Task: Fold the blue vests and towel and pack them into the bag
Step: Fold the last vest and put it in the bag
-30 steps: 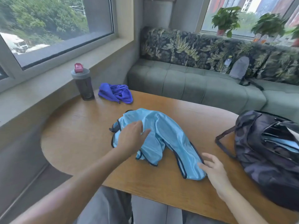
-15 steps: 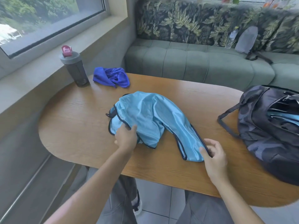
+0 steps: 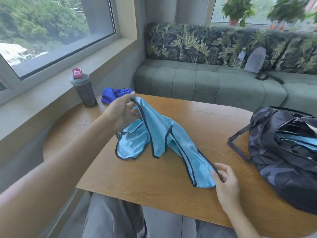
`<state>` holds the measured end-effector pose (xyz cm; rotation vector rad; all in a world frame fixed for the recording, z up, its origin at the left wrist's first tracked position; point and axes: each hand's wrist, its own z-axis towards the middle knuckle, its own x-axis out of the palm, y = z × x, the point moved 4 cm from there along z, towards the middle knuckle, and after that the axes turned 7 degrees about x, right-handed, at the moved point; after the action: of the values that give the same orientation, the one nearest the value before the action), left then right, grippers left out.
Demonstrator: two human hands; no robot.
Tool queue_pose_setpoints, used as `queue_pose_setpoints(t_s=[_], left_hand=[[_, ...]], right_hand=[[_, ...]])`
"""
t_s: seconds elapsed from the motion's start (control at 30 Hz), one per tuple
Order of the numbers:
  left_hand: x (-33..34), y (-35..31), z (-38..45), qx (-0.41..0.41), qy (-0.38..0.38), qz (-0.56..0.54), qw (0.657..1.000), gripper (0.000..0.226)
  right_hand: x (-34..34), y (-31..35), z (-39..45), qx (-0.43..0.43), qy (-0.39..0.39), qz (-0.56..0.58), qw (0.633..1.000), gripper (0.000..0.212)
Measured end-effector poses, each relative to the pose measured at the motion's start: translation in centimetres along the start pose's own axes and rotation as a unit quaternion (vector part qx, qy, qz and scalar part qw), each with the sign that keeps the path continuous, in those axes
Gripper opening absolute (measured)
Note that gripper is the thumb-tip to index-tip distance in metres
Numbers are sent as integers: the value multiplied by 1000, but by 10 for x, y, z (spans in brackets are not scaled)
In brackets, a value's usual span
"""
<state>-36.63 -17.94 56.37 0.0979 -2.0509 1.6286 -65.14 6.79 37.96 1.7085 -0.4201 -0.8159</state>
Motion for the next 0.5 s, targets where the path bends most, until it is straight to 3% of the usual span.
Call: queue_pose_setpoints(t_s=[0.1,0.23,0.3,0.43,0.5], left_hand=[[-25,0,16,21,-61,-95,993,25],[-38,88,-13,-87,-87,-6,992,58],[-37,133,-36,-133,-72,38,988,52],[-37,175,-39,-83,-34,240,967,29],[-31,178,-35,-74,-31,261,962,22]], right_hand=[[0,1,1,-4,-6,-3,1000,18],[1,-2,3,-7,3,-15,1000,19],[2,-5,3,-2,5,-14,1000,19],[3,0,2,-5,10,-18,1000,16],[3,3,0,-4,10,-23,1000,13]])
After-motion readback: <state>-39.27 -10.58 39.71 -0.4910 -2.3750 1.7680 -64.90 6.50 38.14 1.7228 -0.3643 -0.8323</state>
